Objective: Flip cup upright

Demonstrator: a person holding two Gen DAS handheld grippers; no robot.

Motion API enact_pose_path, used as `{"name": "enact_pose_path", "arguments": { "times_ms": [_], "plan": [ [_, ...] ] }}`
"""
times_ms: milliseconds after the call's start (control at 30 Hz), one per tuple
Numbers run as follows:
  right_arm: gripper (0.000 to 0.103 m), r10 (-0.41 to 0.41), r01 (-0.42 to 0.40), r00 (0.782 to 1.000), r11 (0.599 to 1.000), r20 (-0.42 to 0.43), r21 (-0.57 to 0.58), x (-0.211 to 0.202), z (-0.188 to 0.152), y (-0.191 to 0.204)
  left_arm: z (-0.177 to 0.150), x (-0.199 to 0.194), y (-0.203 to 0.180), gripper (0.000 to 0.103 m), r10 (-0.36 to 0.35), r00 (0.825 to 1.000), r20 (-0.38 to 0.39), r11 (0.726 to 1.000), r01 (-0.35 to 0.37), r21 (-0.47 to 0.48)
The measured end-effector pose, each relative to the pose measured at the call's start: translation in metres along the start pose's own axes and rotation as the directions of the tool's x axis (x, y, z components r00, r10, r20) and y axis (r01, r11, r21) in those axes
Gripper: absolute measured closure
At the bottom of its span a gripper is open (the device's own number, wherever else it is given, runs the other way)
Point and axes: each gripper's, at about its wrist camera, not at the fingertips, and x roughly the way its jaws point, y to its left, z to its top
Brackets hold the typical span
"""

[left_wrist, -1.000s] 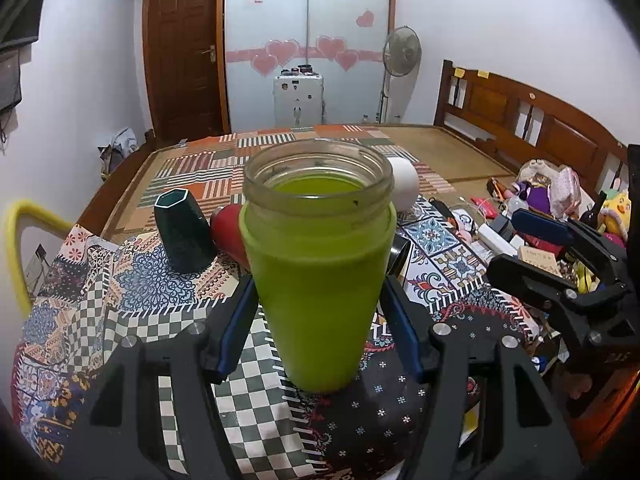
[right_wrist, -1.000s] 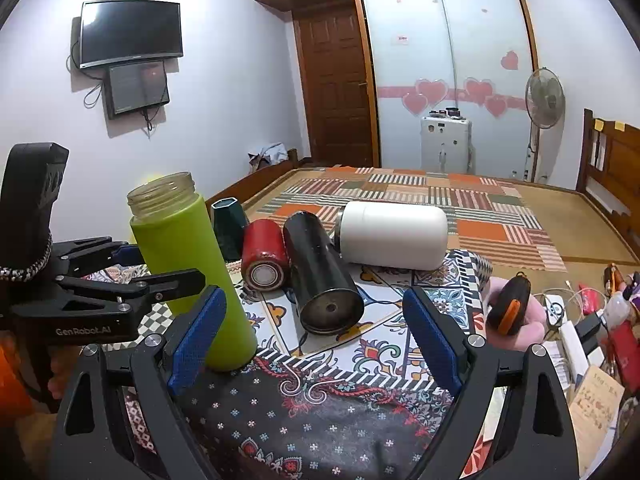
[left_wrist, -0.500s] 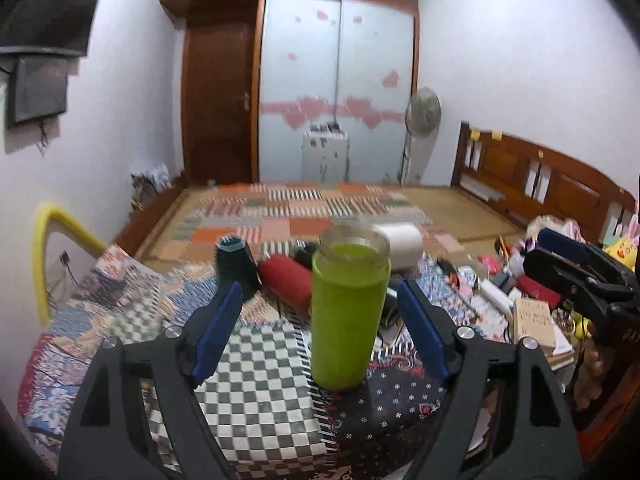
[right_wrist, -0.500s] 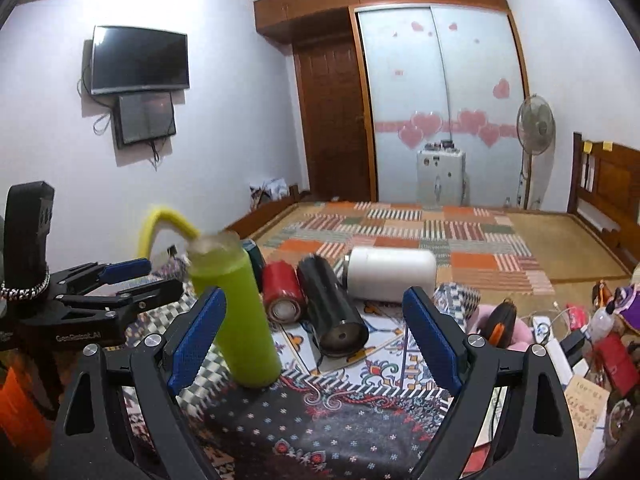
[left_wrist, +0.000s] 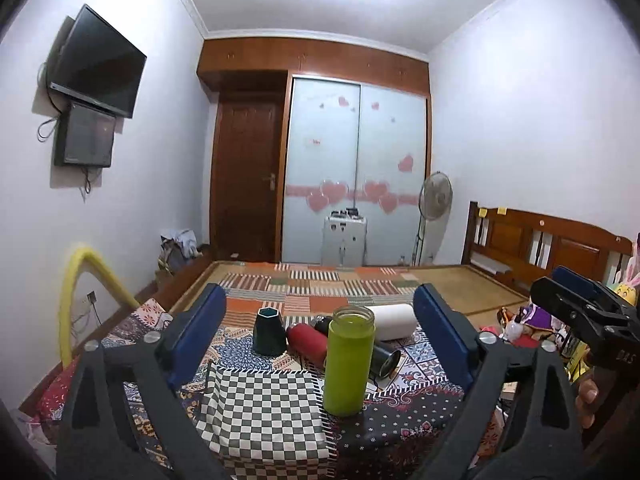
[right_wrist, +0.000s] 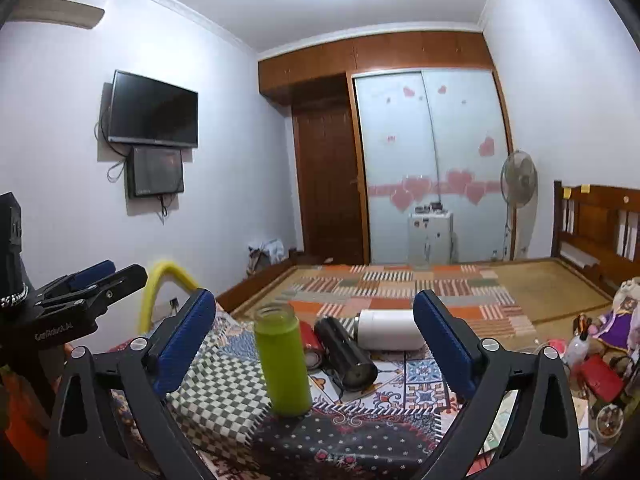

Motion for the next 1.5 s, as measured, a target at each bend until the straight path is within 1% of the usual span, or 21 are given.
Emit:
{"name": "enact_pose_path", "arguments": {
  "times_ms": [33, 133, 300, 567, 867, 1133, 1500],
  "plan": [
    [0.000, -0.004, 0.004, 1.000, 1.000, 0.008, -0.001, -0.003, 0.000, 0.001, -0.001, -0.004, -0.001, 0.004, 0.004, 1.000, 0.005, 1.000, -0.004, 0.003],
    [0.000, -0.020, 0.020, 0.999, 1.000, 0.025, -0.010, -0.012, -0.001, 0.009, -0.003, -0.014, -0.004, 0.001, 0.012, 1.000, 0.013, 1.000, -0.013, 0.009],
    [0.000, -0.042, 0.043, 0.998, 0.999, 0.035, -0.028, -0.019, -0.006, 0.016, -0.008, -0.026, -0.010, 0.000, 0.026, 0.999, 0.021, 1.000, -0.026, 0.014],
    [0.000, -0.030, 0.030, 0.999, 0.999, 0.025, -0.018, -0.026, -0.011, 0.019, -0.013, -0.035, -0.009, 0.000, 0.030, 0.999, 0.021, 1.000, -0.030, 0.006],
    [0.000, -0.029, 0.029, 0.999, 0.999, 0.027, -0.014, -0.030, -0.011, 0.020, -0.016, -0.037, -0.007, 0.000, 0.042, 0.999, 0.020, 0.999, -0.042, 0.004],
    [0.000, -0.032, 0.033, 0.999, 0.999, 0.023, -0.011, -0.031, -0.012, 0.020, -0.016, -0.035, -0.005, 0.000, 0.039, 0.999, 0.014, 0.999, -0.039, -0.008],
    [0.000, -0.037, 0.037, 0.999, 0.999, 0.018, -0.013, -0.030, -0.013, 0.018, -0.016, -0.031, -0.009, 0.000, 0.036, 0.999, 0.013, 0.999, -0.036, 0.004]
  ]
}}
